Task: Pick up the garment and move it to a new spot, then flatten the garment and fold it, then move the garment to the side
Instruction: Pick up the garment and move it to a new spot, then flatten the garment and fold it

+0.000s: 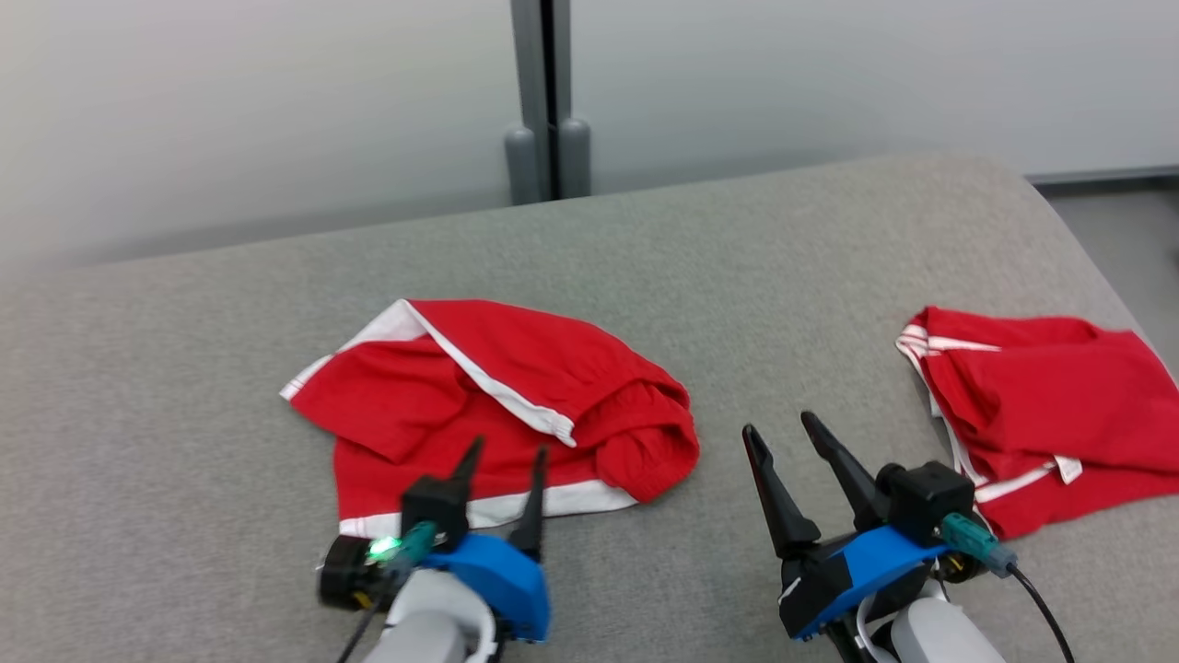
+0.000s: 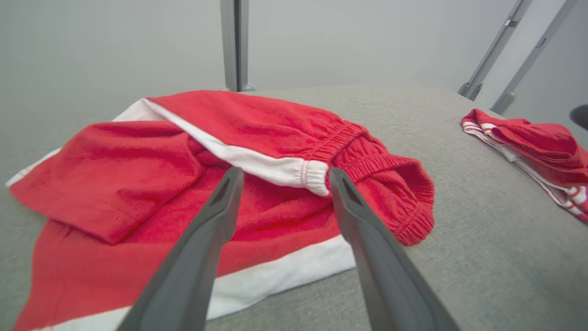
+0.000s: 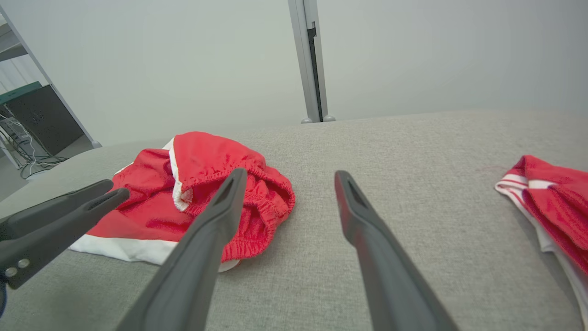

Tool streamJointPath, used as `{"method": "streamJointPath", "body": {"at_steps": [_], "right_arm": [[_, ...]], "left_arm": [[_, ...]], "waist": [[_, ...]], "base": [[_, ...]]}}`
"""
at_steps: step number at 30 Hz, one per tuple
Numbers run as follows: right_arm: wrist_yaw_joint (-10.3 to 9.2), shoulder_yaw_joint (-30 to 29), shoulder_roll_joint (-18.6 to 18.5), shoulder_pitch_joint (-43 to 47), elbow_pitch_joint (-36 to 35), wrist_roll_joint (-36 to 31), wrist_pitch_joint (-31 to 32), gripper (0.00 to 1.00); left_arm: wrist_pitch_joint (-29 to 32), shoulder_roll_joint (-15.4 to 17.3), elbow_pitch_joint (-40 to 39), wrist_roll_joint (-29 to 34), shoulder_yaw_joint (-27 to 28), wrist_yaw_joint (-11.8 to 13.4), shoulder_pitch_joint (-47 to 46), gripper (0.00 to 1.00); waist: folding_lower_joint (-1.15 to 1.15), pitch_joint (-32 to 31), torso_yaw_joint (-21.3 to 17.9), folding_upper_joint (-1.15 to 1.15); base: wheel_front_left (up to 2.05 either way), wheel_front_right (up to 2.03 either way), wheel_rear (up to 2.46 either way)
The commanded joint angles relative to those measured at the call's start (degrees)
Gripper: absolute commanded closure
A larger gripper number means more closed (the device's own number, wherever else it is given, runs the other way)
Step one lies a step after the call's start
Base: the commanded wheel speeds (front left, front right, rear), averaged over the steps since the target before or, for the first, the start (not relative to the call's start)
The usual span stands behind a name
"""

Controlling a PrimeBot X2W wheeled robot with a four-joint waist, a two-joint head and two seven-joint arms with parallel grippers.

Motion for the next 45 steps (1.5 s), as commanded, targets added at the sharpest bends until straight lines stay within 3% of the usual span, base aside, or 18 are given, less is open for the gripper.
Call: {"method": "streamJointPath", "body": {"at_steps": [1,5,8,14,26,37,38,39,40,45], "right_arm": [[0.01,-0.1,-0.1,1.0,0.2,0.0,-0.2,0.00],[0.01,-0.6,-0.2,3.1,0.7,-0.1,-0.2,0.00],[0.01,-1.3,-0.2,4.5,1.0,-0.3,-0.2,0.00],[0.01,-1.8,-0.2,6.4,2.1,-1.5,-0.2,0.00],[0.01,-0.2,-0.2,4.0,8.9,0.0,-0.2,0.00],[0.01,0.1,-0.2,0.2,11.6,1.5,-0.2,0.00],[0.01,0.0,-0.2,0.0,11.4,1.6,-0.2,0.12],[0.01,-0.3,-0.2,-0.1,11.2,1.8,-0.2,0.44],[0.01,-0.5,-0.2,-0.2,11.2,1.8,-0.2,0.60],[0.01,-0.9,-0.2,-0.7,11.8,0.5,-0.2,0.59]], "left_arm": [[-0.3,1.0,-0.7,0.7,2.1,0.6,1.5,0.00],[-0.2,2.2,-4.6,2.4,10.2,2.0,8.2,0.00],[-0.2,3.0,-7.8,4.4,15.7,1.9,12.6,0.00],[-0.2,1.5,-12.7,8.2,23.7,0.8,20.3,0.00],[-0.2,-0.5,-11.9,12.4,23.9,-2.9,18.4,0.00],[-0.2,-0.6,-12.3,10.1,22.2,-2.1,17.1,0.00],[-0.2,-0.6,-12.3,9.9,22.2,-2.0,17.2,0.00],[-0.2,-0.6,-12.2,9.7,22.2,-1.9,17.2,0.00],[-0.2,-0.6,-12.1,9.5,22.1,-1.9,17.3,0.00],[-0.2,-0.6,-11.5,8.4,21.3,-1.5,16.8,0.00]], "waist": [[0.01,-0.8,0.6,0.00],[0.01,-3.3,2.7,0.00],[0.01,-4.3,4.3,0.00],[0.01,-4.8,6.8,0.00],[0.01,-1.3,11.4,0.00],[0.01,2.2,16.1,0.00],[0.01,2.3,16.2,0.00],[0.01,2.3,16.2,0.00],[0.01,2.4,16.3,0.00],[0.01,2.8,15.9,0.00]], "base": [[0.00,0.00,0.00],[0.00,0.00,0.00],[0.00,0.00,0.00],[0.00,0.00,0.00],[0.00,0.00,0.00],[0.00,0.00,0.00],[0.00,0.00,0.00],[0.00,0.00,0.00],[0.00,0.00,0.00],[0.00,0.00,0.00]]}}
